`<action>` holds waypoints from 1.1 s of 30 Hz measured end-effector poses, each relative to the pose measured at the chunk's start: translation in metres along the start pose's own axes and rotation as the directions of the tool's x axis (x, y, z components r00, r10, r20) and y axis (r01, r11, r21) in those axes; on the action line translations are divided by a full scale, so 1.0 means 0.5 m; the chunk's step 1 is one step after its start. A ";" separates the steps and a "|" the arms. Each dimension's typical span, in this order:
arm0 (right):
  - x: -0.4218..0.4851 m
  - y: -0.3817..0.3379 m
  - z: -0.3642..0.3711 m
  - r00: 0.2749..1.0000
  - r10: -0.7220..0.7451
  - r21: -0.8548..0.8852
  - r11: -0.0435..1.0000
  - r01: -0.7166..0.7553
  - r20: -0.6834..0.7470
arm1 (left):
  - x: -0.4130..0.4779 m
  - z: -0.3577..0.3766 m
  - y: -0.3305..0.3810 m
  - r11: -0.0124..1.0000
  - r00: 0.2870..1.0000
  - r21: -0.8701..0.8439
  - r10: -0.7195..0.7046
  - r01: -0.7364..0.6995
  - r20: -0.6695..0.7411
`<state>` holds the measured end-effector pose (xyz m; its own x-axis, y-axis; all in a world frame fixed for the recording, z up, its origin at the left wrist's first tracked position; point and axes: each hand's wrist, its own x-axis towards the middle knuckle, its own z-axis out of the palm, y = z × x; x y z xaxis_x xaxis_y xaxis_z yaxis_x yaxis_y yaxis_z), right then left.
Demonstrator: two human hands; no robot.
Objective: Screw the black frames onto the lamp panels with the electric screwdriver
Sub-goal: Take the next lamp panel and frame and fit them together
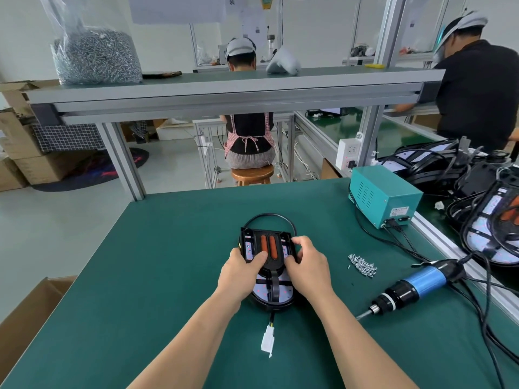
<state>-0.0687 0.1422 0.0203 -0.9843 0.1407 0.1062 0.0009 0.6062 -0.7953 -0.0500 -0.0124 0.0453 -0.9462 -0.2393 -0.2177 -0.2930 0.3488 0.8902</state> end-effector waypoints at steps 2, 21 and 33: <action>-0.013 0.000 -0.007 1.000 0.013 -0.013 1.000 -0.013 0.003 | -0.016 0.002 -0.004 1.000 1.000 -0.008 -0.001 0.001 -0.001; -0.121 0.071 -0.248 0.938 0.114 -0.193 0.964 -0.184 -0.326 | -0.087 0.029 -0.029 1.000 0.999 -0.003 0.031 -0.031 -0.011; -0.065 0.164 -0.309 0.772 0.484 0.008 0.849 -0.528 -0.412 | -0.068 0.051 -0.010 0.999 0.999 -0.032 0.035 -0.034 0.018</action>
<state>-0.0096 0.3086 0.0438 -0.6874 0.7241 -0.0571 0.5187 0.4344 -0.7364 -0.0198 0.0172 0.0382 -0.9583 -0.2104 -0.1936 -0.2557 0.3274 0.9096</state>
